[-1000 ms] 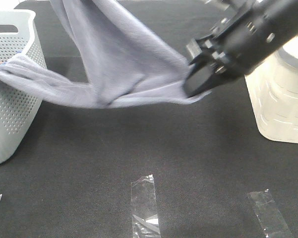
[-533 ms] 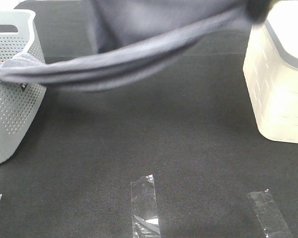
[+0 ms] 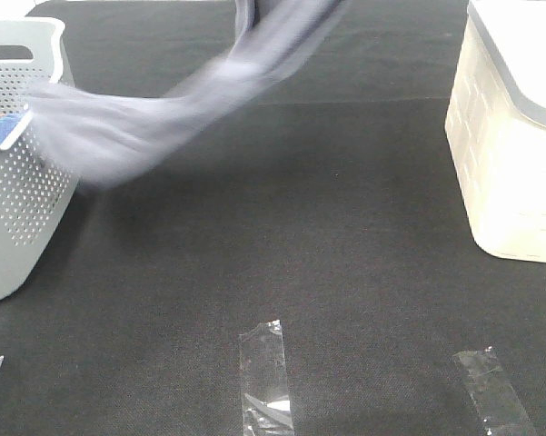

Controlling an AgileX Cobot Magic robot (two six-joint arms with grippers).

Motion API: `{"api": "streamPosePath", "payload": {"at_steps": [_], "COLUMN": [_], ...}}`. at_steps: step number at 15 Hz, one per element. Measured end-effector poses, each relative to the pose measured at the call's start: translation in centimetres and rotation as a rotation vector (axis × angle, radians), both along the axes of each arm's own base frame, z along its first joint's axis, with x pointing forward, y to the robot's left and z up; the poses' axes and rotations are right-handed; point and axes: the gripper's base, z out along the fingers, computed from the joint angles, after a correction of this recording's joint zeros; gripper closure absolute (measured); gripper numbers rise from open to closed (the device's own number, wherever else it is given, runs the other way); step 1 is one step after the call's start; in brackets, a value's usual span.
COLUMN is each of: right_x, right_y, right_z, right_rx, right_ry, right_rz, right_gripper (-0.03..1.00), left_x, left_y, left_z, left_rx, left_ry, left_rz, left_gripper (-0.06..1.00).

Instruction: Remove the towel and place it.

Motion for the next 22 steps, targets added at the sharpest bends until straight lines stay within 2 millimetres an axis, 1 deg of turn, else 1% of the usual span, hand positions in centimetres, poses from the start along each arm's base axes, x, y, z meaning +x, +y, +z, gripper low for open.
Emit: {"api": "streamPosePath", "payload": {"at_steps": [2, 3, 5, 6, 9, 10, 12, 14, 15, 16, 18, 20, 21, 22], "right_x": [0.1, 0.1, 0.1, 0.0, -0.2, -0.3, -0.3, 0.8, 1.8, 3.2, 5.9, 8.2, 9.3, 10.3], "right_y": [0.1, 0.2, 0.2, 0.0, -0.3, -0.2, -0.1, 0.4, 0.8, 1.3, 2.5, 3.1, 3.1, 2.6], "right_z": [1.8, 2.6, 2.9, 2.5, 1.6, 1.4, 1.4, 0.9, 0.3, -0.5, -2.2, -3.1, -3.5, -3.4], "right_rx": [-0.007, -0.013, -0.015, -0.018, 0.0, -0.002, -0.001, -0.039, -0.068, -0.086, -0.118, -0.175, -0.187, -0.183], "right_ry": [-0.137, -0.202, -0.216, -0.177, -0.065, -0.047, -0.049, -0.082, -0.095, -0.113, -0.181, -0.305, -0.364, -0.42], "right_rz": [0.03, 0.046, 0.048, 0.029, -0.006, -0.01, -0.005, 0.005, 0.011, 0.016, 0.034, 0.074, 0.106, 0.127], "right_gripper": [0.97, 0.97, 0.97, 0.97, 0.97, 0.97, 0.97, 0.97, 0.97, 0.97, 0.97, 0.97, 0.97, 0.97], "left_x": [-0.3, -0.6, -0.9, -1.0, -0.9, -0.9, -0.9, -0.6, -0.2, 0.6, 2.9, 5.6, 6.5, 7.3], "left_y": [0.2, 0.4, 0.8, 1.3, 1.3, 1.3, 1.3, 1.3, 1.2, 1.2, 1.5, 2.8, 3.5, 4.4], "left_z": [1.4, 2.1, 2.4, 2.1, 0.1, -0.3, -0.5, -0.3, -0.4, -0.9, -2.5, -4.3, -4.9, -5.3], "left_rx": [-0.038, -0.031, 0.0, 0.068, 0.206, 0.23, 0.265, 0.324, 0.352, 0.377, 0.373, 0.326, 0.29, 0.251], "left_ry": [-0.153, -0.196, -0.195, -0.121, 0.068, 0.105, 0.113, 0.039, -0.014, -0.06, -0.154, -0.282, -0.367, -0.457], "left_rz": [0.01, 0.014, 0.025, 0.034, 0.031, 0.029, 0.036, 0.057, 0.065, 0.075, 0.089, 0.112, 0.119, 0.128], "left_gripper": [0.94, 0.94, 0.94, 0.94, 0.94, 0.94, 0.94, 0.94, 0.94, 0.94, 0.94, 0.94, 0.94, 0.94]}}
